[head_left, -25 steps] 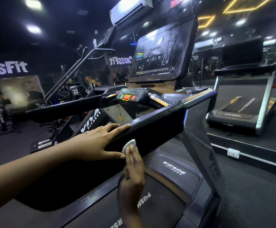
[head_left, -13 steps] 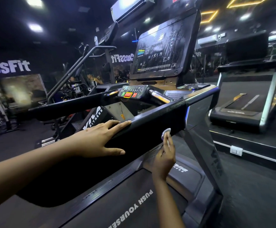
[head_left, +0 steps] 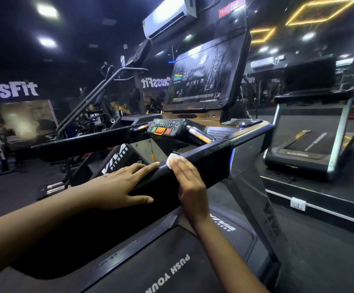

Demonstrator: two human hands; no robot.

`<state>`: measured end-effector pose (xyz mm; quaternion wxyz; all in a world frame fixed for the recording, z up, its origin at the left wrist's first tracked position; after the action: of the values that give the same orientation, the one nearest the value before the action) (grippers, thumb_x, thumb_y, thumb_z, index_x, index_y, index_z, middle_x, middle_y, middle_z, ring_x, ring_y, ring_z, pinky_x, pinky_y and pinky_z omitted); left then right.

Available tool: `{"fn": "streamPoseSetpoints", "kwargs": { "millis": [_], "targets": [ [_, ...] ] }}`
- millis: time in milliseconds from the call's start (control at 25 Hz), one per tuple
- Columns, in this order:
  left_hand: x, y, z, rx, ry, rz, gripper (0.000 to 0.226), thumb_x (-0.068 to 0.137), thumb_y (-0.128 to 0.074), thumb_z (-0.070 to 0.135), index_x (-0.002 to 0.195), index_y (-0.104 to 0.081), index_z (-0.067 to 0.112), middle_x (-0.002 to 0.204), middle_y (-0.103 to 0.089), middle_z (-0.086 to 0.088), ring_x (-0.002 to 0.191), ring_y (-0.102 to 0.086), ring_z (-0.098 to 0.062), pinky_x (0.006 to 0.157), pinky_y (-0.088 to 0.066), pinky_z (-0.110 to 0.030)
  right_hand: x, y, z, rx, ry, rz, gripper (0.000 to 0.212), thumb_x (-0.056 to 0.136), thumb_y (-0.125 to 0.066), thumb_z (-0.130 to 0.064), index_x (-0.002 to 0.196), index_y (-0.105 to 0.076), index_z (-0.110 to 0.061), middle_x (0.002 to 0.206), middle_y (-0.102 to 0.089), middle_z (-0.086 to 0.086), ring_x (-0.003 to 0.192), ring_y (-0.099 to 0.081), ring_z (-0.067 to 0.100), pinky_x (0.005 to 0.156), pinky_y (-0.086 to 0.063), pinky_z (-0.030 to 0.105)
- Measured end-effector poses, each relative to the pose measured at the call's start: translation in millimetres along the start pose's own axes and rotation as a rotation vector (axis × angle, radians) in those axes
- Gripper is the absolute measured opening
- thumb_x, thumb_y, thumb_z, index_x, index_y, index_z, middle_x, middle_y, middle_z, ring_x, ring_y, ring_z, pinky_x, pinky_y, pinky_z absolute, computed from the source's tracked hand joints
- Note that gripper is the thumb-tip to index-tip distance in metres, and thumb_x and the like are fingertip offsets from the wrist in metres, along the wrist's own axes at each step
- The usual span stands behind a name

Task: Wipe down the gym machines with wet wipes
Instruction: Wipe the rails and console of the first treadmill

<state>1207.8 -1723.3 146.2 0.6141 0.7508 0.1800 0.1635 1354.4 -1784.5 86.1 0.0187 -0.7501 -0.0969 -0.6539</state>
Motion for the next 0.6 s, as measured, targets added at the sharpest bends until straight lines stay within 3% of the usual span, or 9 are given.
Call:
{"fn": "streamPoseSetpoints", "kwargs": {
  "millis": [160, 320, 480, 600],
  "targets": [
    [27, 8, 22, 0.058, -0.014, 0.059, 0.08, 0.088, -0.039, 0.065, 0.148, 0.009, 0.04, 0.154, -0.012, 0.009, 0.139, -0.023, -0.011, 0.106, -0.03, -0.028, 12, 4, 60, -0.161, -0.043, -0.01, 0.05, 0.076, -0.039, 0.006, 0.119, -0.063, -0.003, 0.121, -0.063, 0.009, 0.114, -0.057, 0.023, 0.103, -0.039, 0.03],
    [40, 3, 27, 0.106, -0.042, 0.093, 0.092, 0.07, -0.013, 0.085, 0.148, 0.011, 0.042, 0.152, -0.015, 0.008, 0.136, -0.03, -0.015, 0.106, -0.037, -0.034, 25, 9, 125, -0.183, -0.155, -0.058, 0.054, 0.067, -0.057, 0.021, 0.116, -0.064, -0.002, 0.117, -0.065, 0.012, 0.11, -0.058, 0.025, 0.103, -0.034, 0.024],
    [39, 2, 26, 0.1, -0.036, 0.128, 0.087, 0.075, -0.022, 0.075, 0.147, 0.014, 0.043, 0.152, -0.014, 0.008, 0.136, -0.027, -0.012, 0.107, -0.037, -0.033, 44, 26, 155, -0.172, -0.244, -0.077, 0.044, 0.07, -0.061, 0.018, 0.107, -0.069, -0.004, 0.11, -0.068, 0.011, 0.102, -0.064, 0.027, 0.095, -0.041, 0.025],
    [40, 2, 27, 0.118, -0.048, 0.151, 0.087, 0.073, -0.017, 0.078, 0.146, 0.016, 0.044, 0.151, -0.014, 0.01, 0.136, -0.027, -0.009, 0.107, -0.037, -0.031, 57, 26, 99, 0.001, -0.013, -0.096, 0.031, 0.074, -0.052, 0.009, 0.096, -0.071, -0.002, 0.101, -0.07, 0.01, 0.097, -0.06, 0.018, 0.091, -0.038, 0.02]
  ]
}}
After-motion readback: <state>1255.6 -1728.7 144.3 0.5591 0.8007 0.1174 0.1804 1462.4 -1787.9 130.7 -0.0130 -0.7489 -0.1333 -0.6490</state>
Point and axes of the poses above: each hand's wrist, its own x-axis towards the middle knuckle, its own y-axis out of the back of the hand, z = x × y, the point moved 5 cm from there along x, towards the middle knuckle
